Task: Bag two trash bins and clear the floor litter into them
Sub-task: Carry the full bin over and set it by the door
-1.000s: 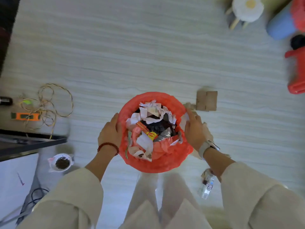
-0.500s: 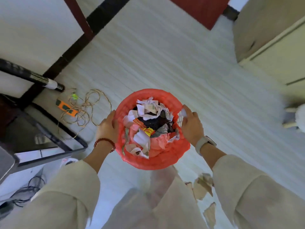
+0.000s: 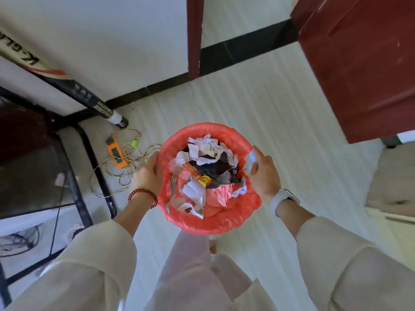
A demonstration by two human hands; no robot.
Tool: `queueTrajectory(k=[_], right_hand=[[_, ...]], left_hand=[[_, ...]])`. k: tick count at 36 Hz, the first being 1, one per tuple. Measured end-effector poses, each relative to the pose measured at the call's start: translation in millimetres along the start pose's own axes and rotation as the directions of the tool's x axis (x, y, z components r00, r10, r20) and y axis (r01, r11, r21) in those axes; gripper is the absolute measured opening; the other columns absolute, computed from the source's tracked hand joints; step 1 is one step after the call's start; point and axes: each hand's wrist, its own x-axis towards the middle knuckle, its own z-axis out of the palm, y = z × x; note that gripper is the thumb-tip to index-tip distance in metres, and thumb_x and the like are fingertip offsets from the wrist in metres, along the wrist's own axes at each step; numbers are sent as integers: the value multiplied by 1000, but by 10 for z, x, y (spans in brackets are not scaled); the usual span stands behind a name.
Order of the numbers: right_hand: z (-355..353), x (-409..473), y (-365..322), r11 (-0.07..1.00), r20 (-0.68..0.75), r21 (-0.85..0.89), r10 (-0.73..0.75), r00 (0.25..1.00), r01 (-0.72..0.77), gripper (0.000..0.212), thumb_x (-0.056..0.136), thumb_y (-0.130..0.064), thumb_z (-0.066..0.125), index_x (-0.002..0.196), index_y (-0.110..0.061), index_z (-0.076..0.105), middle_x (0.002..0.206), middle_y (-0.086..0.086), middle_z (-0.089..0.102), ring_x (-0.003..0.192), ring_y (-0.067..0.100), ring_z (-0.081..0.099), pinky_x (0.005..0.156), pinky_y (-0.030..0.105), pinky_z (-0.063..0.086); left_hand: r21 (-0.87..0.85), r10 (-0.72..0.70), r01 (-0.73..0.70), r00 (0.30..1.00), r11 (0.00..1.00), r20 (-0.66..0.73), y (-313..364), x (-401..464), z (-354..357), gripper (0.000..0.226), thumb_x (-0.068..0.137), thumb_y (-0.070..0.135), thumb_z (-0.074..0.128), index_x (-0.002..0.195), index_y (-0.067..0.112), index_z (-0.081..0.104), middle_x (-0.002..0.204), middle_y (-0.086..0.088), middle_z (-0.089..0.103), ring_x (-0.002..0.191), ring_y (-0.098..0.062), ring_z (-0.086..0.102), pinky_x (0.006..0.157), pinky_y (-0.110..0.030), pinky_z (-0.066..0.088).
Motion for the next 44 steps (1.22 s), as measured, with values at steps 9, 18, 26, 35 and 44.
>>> queueTrajectory(k=[9, 18, 26, 35, 44], right_hand=[[423, 1933, -879, 995, 126, -42, -82, 989, 87, 54, 95, -5, 33, 145, -24, 24, 119, 17, 44, 90, 35, 57, 71, 28, 40], [1373, 3527, -1293, 981, 254, -40, -174, 951, 190, 61, 92, 0, 34, 147, -22, 18, 118, 20, 41, 89, 35, 55, 78, 29, 40], [2343, 4708, -1482, 954, 352, -88, -239, 905, 286, 63, 91, 2, 33, 146, -23, 18, 116, 18, 40, 70, 31, 49, 67, 27, 38], [2717, 5220, -1656, 950, 371, -71, -259, 892, 305, 70, 85, 5, 38, 146, -21, 19, 115, 21, 41, 80, 40, 53, 69, 37, 46], [2726, 5274, -1737, 954, 435, -104, -210, 876, 281, 69, 88, -1, 37, 147, -27, 12, 126, 18, 41, 85, 33, 52, 71, 37, 46]], left_hand=[[-77, -157, 151, 983, 986, -90, -131, 1719, 1, 41, 95, 27, 38, 135, 23, 41, 109, -21, 62, 90, -40, 59, 74, -40, 47], [-202, -305, 274, 941, 940, -143, -566, 3135, 497, 49, 88, 17, 46, 135, 27, 37, 108, -19, 56, 92, -38, 56, 76, -37, 42], [-209, -346, 305, 917, 929, -200, -1039, 4266, 1084, 53, 84, 6, 49, 135, 13, 39, 103, -26, 55, 96, -40, 52, 78, -36, 40], [-232, -403, 358, 896, 904, -187, -1204, 4857, 1284, 49, 84, 7, 48, 133, 11, 42, 104, -25, 58, 97, -40, 54, 78, -36, 40], [-293, -461, 415, 881, 861, -104, -1121, 5006, 1167, 47, 75, 21, 45, 122, 19, 45, 108, -18, 59, 100, -39, 54, 83, -41, 46]])
